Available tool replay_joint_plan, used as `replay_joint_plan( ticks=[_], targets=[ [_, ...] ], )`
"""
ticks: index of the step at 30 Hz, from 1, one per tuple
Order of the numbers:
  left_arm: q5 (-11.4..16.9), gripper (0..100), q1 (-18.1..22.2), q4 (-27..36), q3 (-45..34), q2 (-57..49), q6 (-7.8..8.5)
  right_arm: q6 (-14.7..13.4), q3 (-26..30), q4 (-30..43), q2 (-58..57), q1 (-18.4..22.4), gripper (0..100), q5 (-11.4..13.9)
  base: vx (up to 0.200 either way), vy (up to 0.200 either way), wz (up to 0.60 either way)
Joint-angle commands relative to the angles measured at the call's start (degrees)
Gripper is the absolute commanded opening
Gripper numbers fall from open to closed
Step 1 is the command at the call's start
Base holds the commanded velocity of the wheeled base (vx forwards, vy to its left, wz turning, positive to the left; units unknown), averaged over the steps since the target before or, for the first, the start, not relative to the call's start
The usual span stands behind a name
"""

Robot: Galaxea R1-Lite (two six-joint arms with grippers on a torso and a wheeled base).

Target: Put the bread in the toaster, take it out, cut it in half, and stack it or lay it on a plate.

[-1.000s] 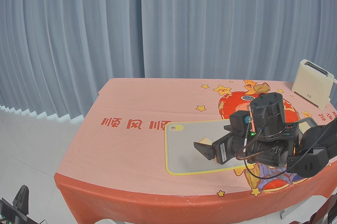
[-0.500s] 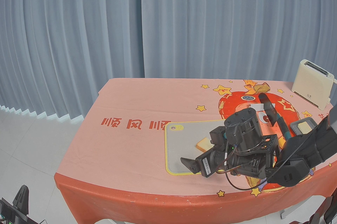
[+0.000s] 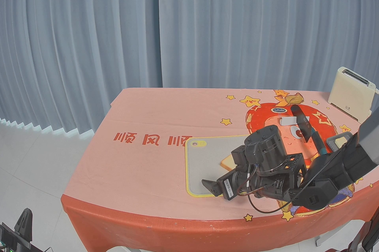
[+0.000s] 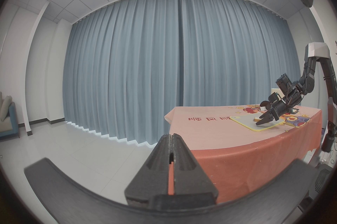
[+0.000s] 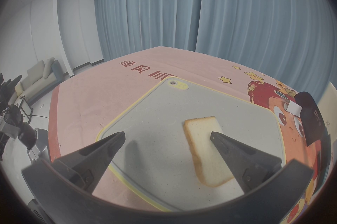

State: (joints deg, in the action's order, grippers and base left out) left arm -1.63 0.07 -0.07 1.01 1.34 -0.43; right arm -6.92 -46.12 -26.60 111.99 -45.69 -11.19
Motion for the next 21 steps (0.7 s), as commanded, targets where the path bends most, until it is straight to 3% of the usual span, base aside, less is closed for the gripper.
replay_joint_plan(
  ticks=[1,6,7,21],
  targets=[
    [-0.04,0,0.01,-0.01,-1.01,-0.02,-0.01,-0.02,0.24,0.06,0.77,-0.19,100,0.03,0.0,0.0,0.0],
    [-0.04,0,0.01,-0.01,-1.01,-0.02,-0.01,-0.11,0.24,-0.03,1.12,-0.36,100,-0.06,0.0,0.0,0.0],
    [-0.04,0,0.01,-0.01,-1.01,-0.02,-0.01,-0.11,0.24,-0.03,1.03,-0.36,0,-0.06,0.0,0.0,0.0],
    [-0.04,0,0.01,-0.01,-1.01,-0.02,-0.01,-1.51,0.5,-0.03,-1.6,0.87,0,-1.55,0.0,0.0,0.0]
  ],
)
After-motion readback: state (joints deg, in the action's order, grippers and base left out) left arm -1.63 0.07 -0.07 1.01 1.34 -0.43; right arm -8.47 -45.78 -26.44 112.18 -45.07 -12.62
